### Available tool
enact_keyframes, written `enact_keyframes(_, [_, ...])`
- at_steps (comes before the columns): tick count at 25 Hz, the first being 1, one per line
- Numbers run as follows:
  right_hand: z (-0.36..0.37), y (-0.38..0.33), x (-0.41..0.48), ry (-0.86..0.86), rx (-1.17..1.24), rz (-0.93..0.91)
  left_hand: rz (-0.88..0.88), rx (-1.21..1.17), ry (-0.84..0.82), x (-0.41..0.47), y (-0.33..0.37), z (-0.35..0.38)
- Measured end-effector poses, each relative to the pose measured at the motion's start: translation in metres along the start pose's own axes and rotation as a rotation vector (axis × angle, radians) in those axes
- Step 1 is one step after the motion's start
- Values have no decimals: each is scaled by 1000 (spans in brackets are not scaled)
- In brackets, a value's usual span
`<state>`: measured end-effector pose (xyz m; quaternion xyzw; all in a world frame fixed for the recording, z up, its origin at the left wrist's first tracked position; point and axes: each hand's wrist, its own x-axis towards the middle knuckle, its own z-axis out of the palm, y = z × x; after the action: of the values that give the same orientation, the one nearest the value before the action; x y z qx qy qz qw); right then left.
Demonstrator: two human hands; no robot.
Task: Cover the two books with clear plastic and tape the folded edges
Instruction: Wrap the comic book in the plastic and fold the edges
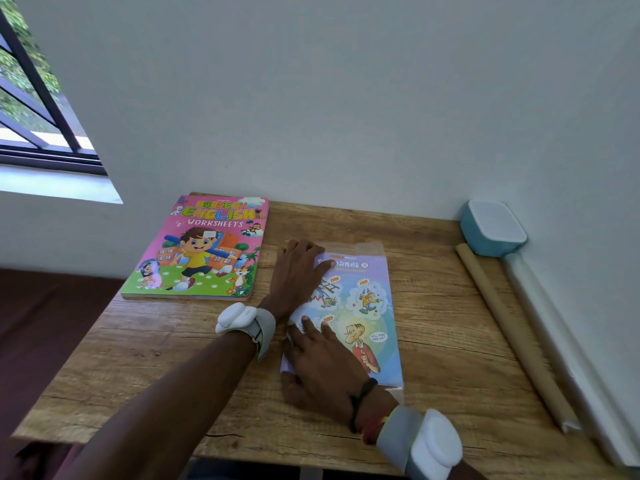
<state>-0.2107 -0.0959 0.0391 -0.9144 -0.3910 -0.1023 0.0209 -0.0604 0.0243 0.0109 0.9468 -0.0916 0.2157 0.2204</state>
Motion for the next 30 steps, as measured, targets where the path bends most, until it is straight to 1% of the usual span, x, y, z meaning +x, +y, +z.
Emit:
enact_keyframes(4, [11,-9,-1,31,-84,10,4,12,-17,0,0,-1])
enact_keyframes(8, [14,-11,-6,6,-117,-17,15,6,-2,-1,3,-2])
enact_keyframes(12, [10,-13,-10,-55,-54,25,12,7,-18,-1,5,-3])
enact_keyframes(14, [-3,-18,-15,-117,49,55,26,15,-12,-3,4,-4])
enact_keyframes(15, [-13,-19,-17,-142,161,62,38,23,2,-5,4,-4])
enact_keyframes(16, [-23,-16,-18,-118,299,75,52,37,21,-7,3,-4])
enact_keyframes(17, [-34,-7,-17,-128,448,141,58,57,37,-9,3,-5])
enact_keyframes(18, [-44,5,-15,-136,524,216,57,83,47,-10,4,-6])
enact_keyframes(20, [-42,43,-6,2,429,338,52,142,46,-8,5,-8])
enact_keyframes(21, [-40,64,3,26,366,392,49,163,46,-6,6,-9])
enact_keyframes(24, [-29,114,33,-111,183,484,29,172,57,-3,12,-8])
enact_keyframes(27, [-24,137,52,-220,122,528,6,134,62,-5,11,-6])
enact_keyframes(30, [-19,148,47,-186,110,536,-14,106,68,-9,7,-6])
